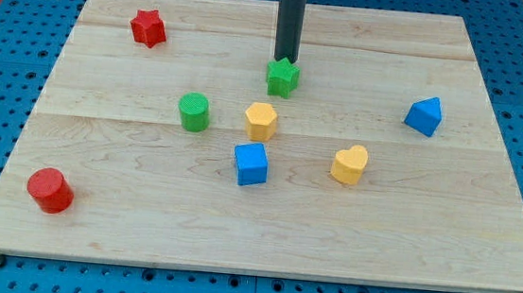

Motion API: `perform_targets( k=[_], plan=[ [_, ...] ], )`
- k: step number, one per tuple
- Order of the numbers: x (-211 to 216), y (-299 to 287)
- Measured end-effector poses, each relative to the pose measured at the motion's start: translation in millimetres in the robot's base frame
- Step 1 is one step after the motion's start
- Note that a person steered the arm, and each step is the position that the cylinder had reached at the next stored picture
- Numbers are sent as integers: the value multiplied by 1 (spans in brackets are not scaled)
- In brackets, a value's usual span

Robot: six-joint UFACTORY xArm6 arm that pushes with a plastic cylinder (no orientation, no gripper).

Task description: Place the red star to the right of the green star

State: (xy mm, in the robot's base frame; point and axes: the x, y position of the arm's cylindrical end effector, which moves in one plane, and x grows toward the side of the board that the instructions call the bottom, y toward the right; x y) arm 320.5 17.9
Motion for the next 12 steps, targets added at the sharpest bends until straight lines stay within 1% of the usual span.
perform_targets(
  k=[1,2,3,4,5,6,7,8,9,10,11,12],
  plan=[
    [13,40],
    [43,55],
    [39,-15],
    [10,-40],
    [-47,-60],
    [-112,-103],
    [-114,-208],
    [-85,-249],
    [-38,-185],
    [-27,-68],
    [-20,13],
    [-58,-14]
  ],
)
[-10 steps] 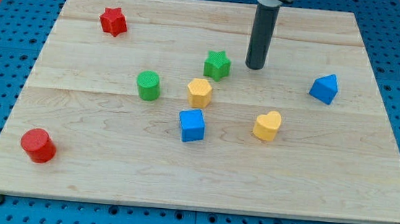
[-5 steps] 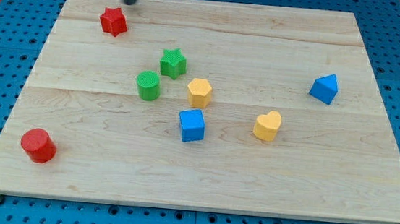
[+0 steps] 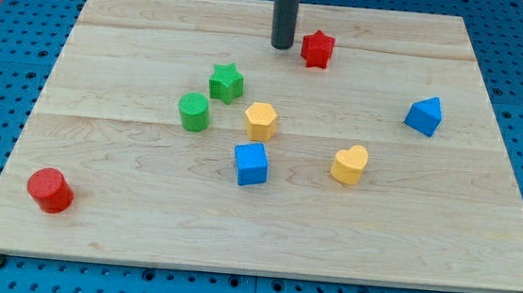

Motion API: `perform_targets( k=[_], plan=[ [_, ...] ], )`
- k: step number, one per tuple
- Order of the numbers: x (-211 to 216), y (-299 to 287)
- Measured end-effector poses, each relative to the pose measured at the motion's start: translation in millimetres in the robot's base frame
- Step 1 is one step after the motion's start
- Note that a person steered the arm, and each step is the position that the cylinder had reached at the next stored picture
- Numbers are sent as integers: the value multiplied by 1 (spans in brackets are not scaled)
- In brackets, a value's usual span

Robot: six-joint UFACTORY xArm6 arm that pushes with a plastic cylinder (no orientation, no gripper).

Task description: Place the red star to the right of the green star

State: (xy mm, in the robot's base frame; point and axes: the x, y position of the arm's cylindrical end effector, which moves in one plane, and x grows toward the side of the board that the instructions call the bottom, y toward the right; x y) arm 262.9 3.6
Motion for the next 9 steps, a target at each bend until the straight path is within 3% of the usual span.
perform_targets(
  k=[1,2,3,4,5,6,8,9],
  plan=[
    [-17,39],
    [40,72],
    [34,104],
    [57,176],
    [85,117],
    [56,171],
    [94,78],
    [91,111]
  ],
)
